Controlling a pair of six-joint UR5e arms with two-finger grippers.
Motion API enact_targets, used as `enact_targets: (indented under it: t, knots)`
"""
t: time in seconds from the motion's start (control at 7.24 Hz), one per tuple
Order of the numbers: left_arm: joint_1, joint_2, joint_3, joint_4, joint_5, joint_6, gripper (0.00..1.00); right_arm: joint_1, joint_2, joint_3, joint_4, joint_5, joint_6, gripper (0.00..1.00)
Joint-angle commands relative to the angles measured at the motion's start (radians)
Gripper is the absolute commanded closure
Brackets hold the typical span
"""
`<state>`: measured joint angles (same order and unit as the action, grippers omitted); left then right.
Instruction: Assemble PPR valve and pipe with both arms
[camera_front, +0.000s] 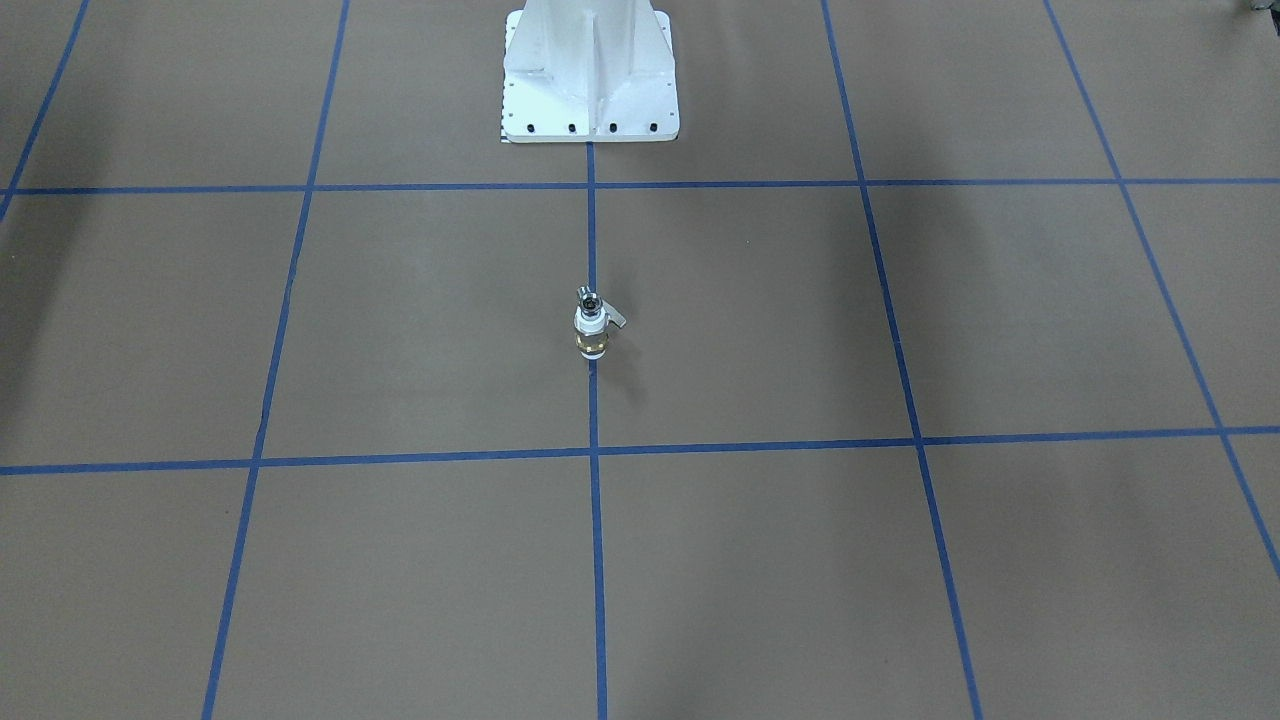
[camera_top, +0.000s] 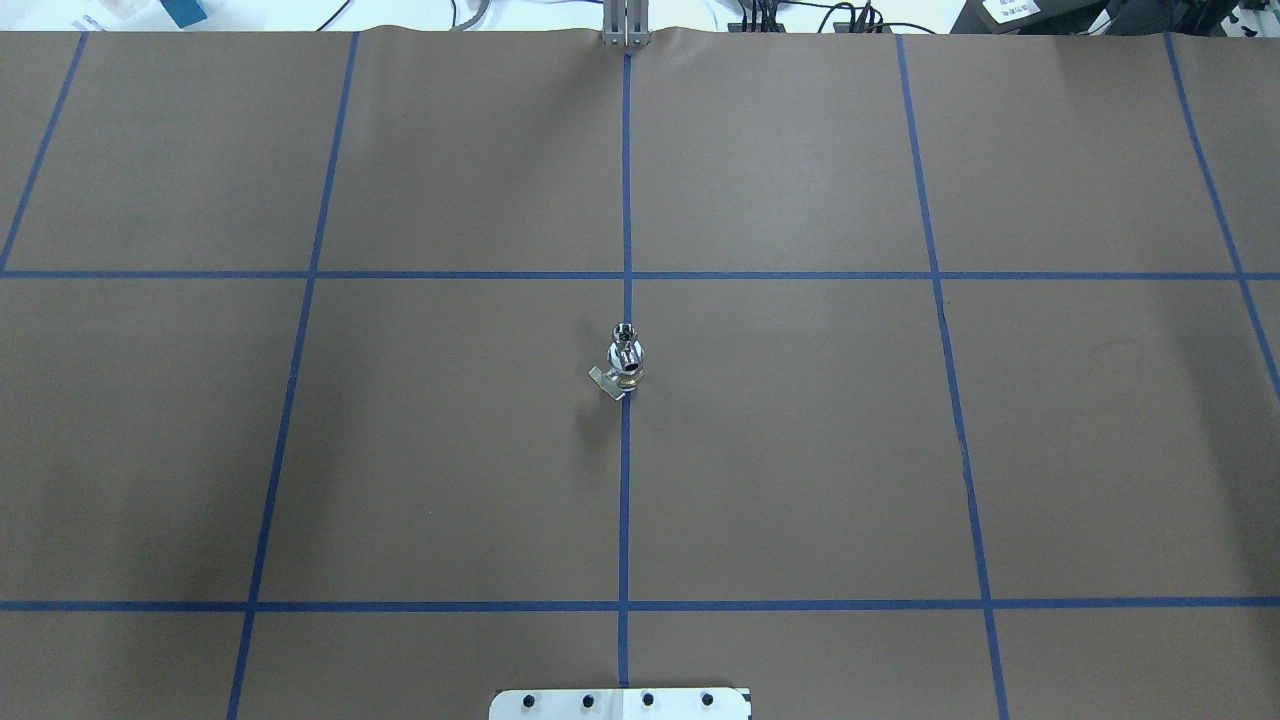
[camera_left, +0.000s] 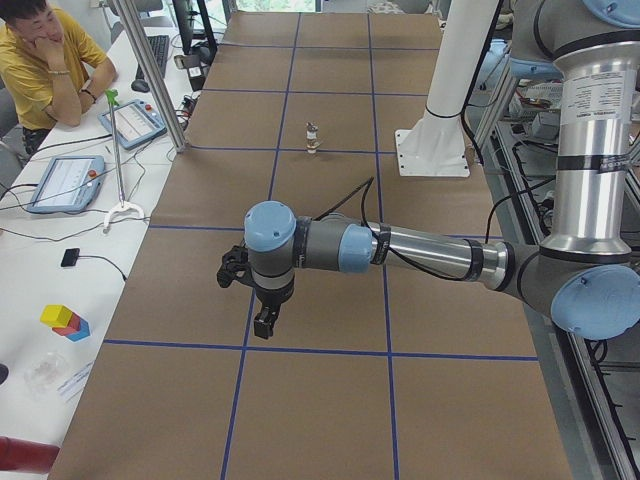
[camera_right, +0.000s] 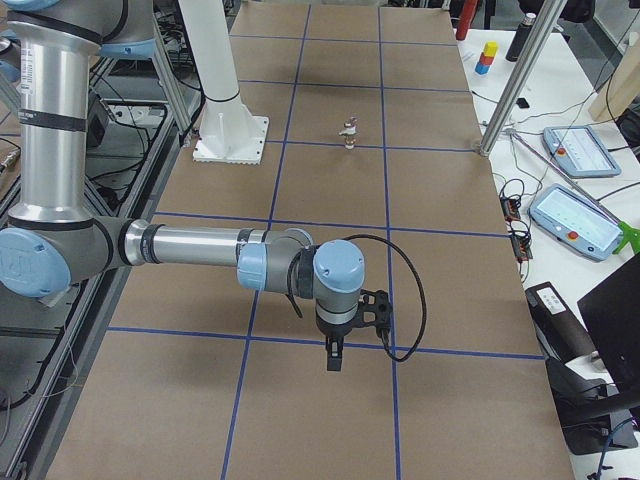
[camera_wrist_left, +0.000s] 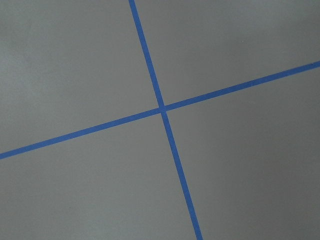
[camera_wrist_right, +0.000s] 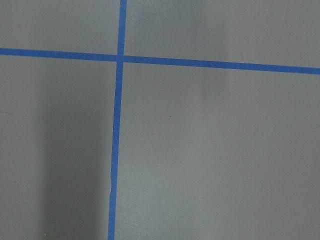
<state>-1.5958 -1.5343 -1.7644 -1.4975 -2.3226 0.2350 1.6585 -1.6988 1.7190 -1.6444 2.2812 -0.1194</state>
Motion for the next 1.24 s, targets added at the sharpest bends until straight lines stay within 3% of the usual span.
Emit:
enact_targets:
  t: [0.0, 1.1]
  knots:
    - [0.002, 0.000, 0.048, 0.000, 0.002, -0.002, 0.00, 0.000, -0.002, 0.008, 0.000, 0.001, 0.007, 0.00]
    - [-0.001, 0.031, 0.014, -0.001, 0.000, -0.003, 0.00, 0.000, -0.001, 0.005, 0.000, 0.029, 0.007, 0.00]
